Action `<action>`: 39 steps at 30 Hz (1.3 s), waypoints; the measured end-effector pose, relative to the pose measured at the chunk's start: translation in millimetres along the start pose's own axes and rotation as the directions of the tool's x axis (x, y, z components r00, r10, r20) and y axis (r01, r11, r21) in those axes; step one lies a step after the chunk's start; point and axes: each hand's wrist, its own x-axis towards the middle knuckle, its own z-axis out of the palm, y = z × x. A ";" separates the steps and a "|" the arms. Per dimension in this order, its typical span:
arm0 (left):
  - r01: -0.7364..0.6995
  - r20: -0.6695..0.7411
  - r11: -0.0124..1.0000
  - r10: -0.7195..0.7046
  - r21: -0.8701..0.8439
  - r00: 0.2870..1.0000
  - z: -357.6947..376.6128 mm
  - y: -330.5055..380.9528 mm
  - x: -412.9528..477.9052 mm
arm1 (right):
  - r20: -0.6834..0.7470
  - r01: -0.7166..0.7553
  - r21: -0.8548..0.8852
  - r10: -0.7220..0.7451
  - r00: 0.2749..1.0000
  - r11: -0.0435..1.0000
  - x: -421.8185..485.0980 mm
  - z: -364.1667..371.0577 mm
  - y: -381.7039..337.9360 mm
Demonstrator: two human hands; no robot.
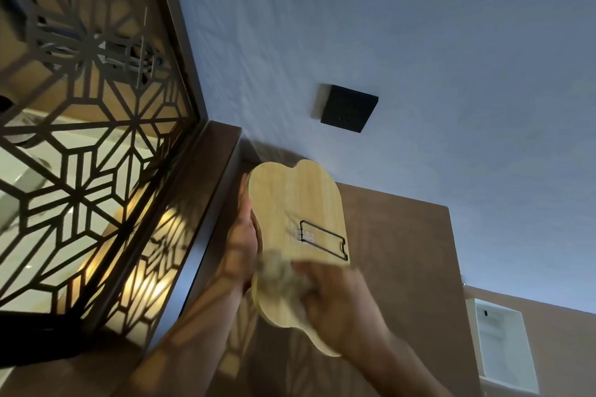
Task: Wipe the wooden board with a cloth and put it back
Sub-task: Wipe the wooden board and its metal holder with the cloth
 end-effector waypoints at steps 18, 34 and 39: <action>0.082 -0.046 0.997 -0.081 0.005 0.996 -1.2 1.0 -1.4 | 0.182 -0.001 0.007 0.000 0.983 1.000 -9.8 20.8 14.1; 0.063 0.035 0.997 -0.061 -0.046 0.997 -5.2 0.2 -4.8 | -0.091 -0.181 -0.226 0.164 0.982 0.957 192.3 37.4 97.8; 0.101 0.016 0.993 -0.100 -0.068 0.995 -6.7 -2.1 -0.2 | -0.227 -0.427 0.108 0.440 0.869 0.898 174.9 29.1 171.1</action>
